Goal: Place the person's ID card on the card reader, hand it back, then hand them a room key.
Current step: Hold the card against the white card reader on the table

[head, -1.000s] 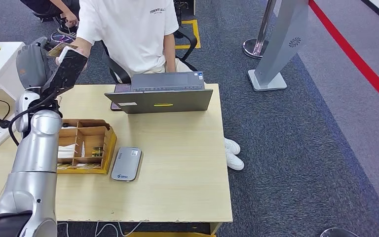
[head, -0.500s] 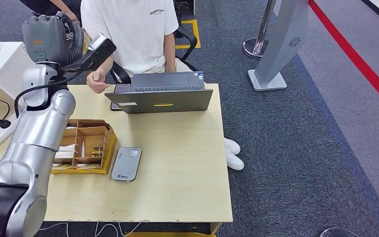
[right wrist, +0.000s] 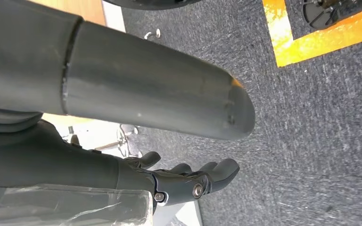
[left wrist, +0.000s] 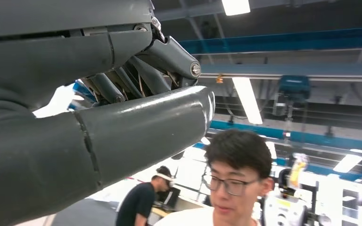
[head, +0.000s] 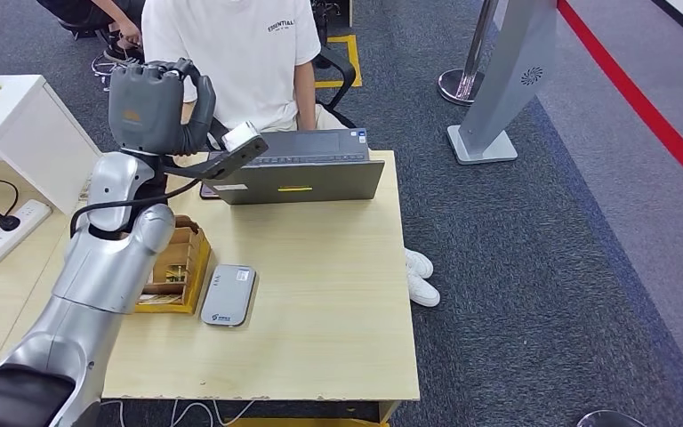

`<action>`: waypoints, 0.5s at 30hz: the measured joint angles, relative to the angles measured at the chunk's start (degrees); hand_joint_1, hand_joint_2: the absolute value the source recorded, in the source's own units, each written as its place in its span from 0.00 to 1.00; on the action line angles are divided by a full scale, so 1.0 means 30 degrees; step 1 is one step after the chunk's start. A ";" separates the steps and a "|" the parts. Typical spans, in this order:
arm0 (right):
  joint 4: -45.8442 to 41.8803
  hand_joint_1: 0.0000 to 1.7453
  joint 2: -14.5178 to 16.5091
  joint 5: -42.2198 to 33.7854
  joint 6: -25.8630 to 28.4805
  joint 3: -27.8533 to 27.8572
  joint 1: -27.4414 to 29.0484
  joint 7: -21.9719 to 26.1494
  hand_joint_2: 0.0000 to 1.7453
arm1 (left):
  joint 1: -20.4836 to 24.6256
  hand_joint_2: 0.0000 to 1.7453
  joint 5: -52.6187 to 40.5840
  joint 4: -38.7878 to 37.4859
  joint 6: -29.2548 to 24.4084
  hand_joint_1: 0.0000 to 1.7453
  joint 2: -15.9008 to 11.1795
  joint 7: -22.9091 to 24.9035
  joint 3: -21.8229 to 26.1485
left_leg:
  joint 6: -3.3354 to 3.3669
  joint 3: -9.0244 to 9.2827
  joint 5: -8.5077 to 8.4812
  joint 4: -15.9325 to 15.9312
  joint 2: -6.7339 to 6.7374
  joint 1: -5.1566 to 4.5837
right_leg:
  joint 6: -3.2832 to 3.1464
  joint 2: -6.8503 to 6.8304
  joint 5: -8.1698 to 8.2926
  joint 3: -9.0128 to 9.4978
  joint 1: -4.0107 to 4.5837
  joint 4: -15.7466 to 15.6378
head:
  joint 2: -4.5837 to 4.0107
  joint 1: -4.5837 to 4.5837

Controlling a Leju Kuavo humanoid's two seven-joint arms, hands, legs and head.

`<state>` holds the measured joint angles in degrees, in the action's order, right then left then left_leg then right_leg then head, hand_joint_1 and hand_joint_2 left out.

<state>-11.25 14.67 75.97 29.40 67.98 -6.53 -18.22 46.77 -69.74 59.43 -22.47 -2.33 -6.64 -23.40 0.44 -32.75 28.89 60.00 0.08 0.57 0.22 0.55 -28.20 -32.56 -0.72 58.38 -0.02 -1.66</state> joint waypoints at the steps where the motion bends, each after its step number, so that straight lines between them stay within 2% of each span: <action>1: 0.0007 0.00 0.0000 -0.0069 0.0082 0.0062 -0.0001 -0.0046 0.00 | -0.0264 0.00 0.0053 0.0537 0.0228 1.00 -0.0080 0.0035 -0.0330 | 0.0000 0.0000 0.0000 0.0000 0.0000 0.0000 | 0.0000 -0.0001 0.0000 0.0000 0.0000 0.0000 | 0.0000 0.0000; 11: 0.0106 0.00 0.0005 -0.0791 0.0734 0.0452 -0.0005 -0.0426 0.00 | -0.2817 0.00 0.0669 0.5465 0.2058 1.00 -0.1102 0.0507 -0.3379 | 0.0000 -0.0002 0.0001 0.0000 -0.0002 0.0001 | 0.0001 -0.0005 -0.0001 -0.0001 0.0000 -0.0002 | 0.0000 -0.0002; 15: 0.0117 0.00 0.0007 -0.0916 0.0867 0.0604 -0.0007 -0.0512 0.00 | -0.3280 1.00 0.0923 0.6484 0.2387 0.00 -0.1385 0.0676 -0.4006 | 0.0001 -0.0002 0.0000 0.0000 -0.0001 0.0001 | 0.0001 -0.0006 -0.0001 -0.0001 0.0000 -0.0003 | 0.0000 -0.0003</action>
<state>-10.90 14.69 73.23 32.00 69.79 -6.55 -19.76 36.93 -66.97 78.88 -15.31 -6.48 -4.61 -35.42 0.44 -32.75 28.89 60.00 0.08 0.57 0.22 0.53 -28.20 -32.57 -0.71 58.37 -0.02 -1.67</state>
